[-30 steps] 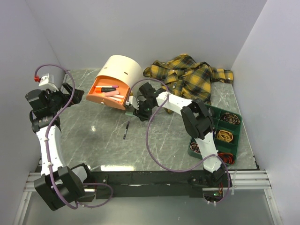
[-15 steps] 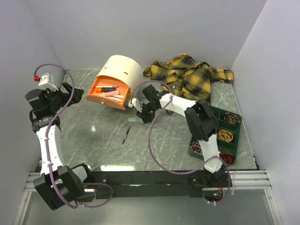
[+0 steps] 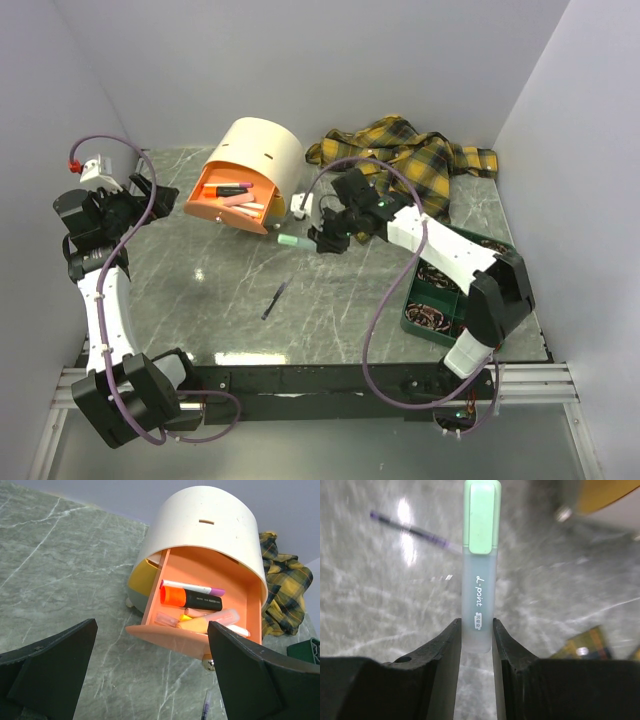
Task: Sort the stationery into containers
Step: Place the pen in the drawer.
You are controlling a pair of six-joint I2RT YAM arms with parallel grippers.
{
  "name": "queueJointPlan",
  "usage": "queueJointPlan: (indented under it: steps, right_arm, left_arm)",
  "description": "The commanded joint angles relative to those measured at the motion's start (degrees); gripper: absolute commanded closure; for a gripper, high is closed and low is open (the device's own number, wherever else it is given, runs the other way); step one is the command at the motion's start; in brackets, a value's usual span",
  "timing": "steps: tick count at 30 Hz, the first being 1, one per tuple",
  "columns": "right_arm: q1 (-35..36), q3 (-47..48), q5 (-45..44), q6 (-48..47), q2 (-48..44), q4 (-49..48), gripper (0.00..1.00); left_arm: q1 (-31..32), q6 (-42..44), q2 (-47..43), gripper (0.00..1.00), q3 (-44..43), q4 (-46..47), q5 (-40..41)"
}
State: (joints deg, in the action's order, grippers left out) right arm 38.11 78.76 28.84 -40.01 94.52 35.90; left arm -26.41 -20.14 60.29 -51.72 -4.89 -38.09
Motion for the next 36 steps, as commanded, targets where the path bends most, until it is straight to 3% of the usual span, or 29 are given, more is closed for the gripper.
queueJointPlan:
  steps: [1,11,27,28,32,36]
  right_arm:
    - [-0.14,7.97,-0.27,3.7,-1.98,-3.99,0.97]
    - [0.39,37.84,-0.45,11.09,15.06,-3.82,0.97]
    - [6.45,41.12,-0.98,14.43,21.85,-10.23,0.92]
    - [6.63,40.86,-1.24,14.61,21.93,-10.5,0.9]
    - [7.33,39.98,-3.44,15.49,21.94,-11.73,0.59]
    - [7.33,39.28,-4.76,16.19,21.06,-12.34,0.52]
  left_arm:
    - [0.22,-2.18,-0.7,0.01,-1.01,2.95,-0.06]
    - [0.22,-1.74,-2.54,0.01,-0.4,1.55,0.38]
    - [0.57,-0.69,-3.95,0.01,-0.31,-0.56,0.82]
    - [0.66,-0.69,-4.04,0.01,-0.39,-0.65,0.82]
    - [0.92,-0.86,-4.13,0.01,-0.04,-0.74,0.91]
    - [1.1,-0.86,-4.39,0.01,0.04,-0.92,0.91]
